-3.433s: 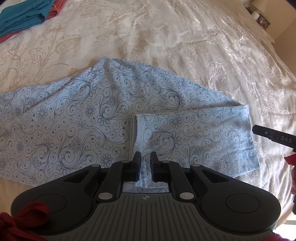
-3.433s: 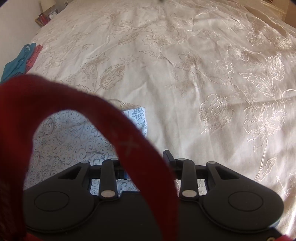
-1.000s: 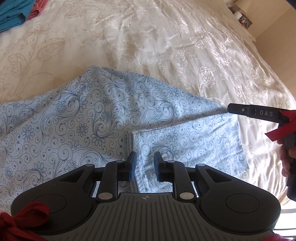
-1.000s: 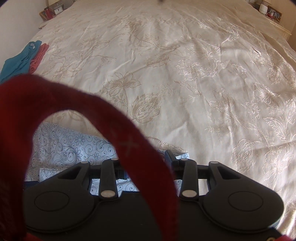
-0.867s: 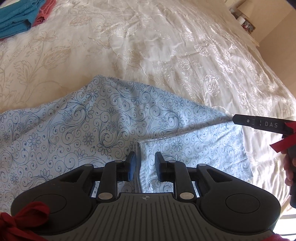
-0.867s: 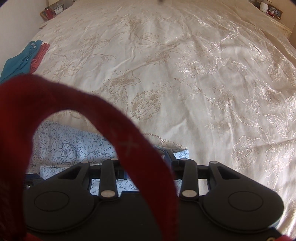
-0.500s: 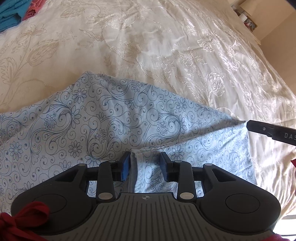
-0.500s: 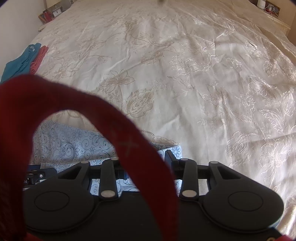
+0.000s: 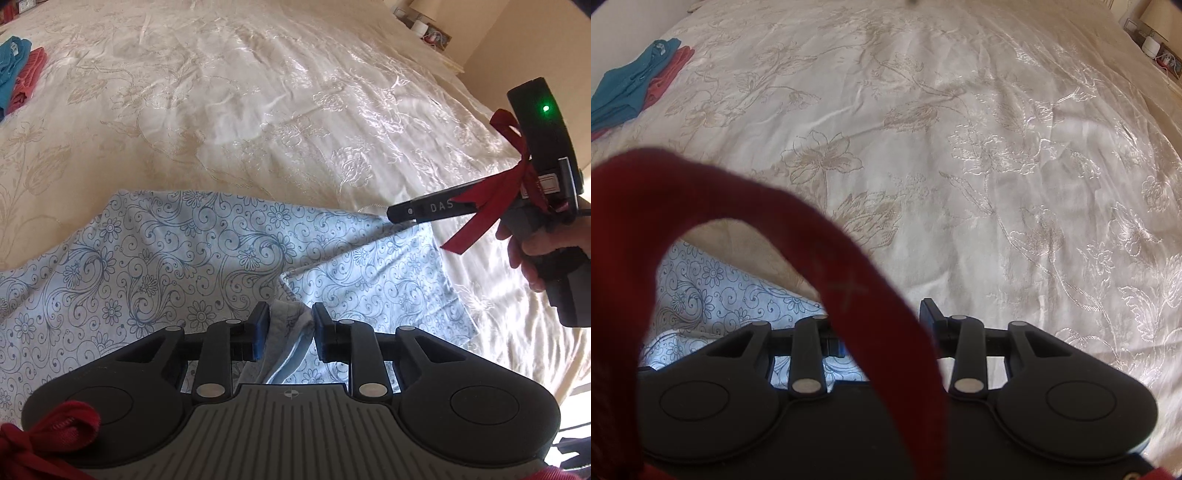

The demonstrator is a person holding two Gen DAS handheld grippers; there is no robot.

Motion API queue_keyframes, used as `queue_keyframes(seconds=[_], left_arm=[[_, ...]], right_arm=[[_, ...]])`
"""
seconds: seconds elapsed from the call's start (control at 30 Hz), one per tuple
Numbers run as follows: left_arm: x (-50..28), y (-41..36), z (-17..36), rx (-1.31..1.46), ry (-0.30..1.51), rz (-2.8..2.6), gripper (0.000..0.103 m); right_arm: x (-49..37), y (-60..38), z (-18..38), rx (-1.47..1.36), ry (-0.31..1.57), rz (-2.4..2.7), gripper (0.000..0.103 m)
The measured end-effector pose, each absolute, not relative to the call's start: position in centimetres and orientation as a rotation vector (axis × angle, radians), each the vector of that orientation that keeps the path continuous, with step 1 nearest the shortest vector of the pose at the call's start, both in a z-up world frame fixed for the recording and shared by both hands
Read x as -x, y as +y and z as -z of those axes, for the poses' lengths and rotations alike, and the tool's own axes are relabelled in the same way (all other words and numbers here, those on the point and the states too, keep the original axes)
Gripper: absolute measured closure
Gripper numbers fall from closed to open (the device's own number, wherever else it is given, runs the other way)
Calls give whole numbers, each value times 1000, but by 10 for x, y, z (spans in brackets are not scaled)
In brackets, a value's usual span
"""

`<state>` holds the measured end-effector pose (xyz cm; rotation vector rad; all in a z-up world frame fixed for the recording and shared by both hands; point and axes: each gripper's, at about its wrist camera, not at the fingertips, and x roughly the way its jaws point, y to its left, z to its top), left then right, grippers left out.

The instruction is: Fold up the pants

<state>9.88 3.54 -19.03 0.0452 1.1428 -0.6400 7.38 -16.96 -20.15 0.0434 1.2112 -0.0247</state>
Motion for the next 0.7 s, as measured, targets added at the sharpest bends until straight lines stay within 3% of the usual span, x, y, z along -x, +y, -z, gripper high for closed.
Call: queue_keyframes(seconds=[0.13, 0.17, 0.4, 0.7], left_arm=[[-101, 41, 188, -46, 1136, 618, 78], [-102, 42, 188, -45, 1135, 614, 78], [-113, 51, 194, -31, 1162, 561, 78], [-134, 87, 193, 14, 1172, 406, 78]], right_arm=[[-65, -179, 218, 97, 1264, 112, 56], [-62, -187, 219, 79, 1257, 145, 52], [-52, -212, 198, -42, 1171, 244, 53], [-36, -152, 168, -165, 1104, 13, 53]])
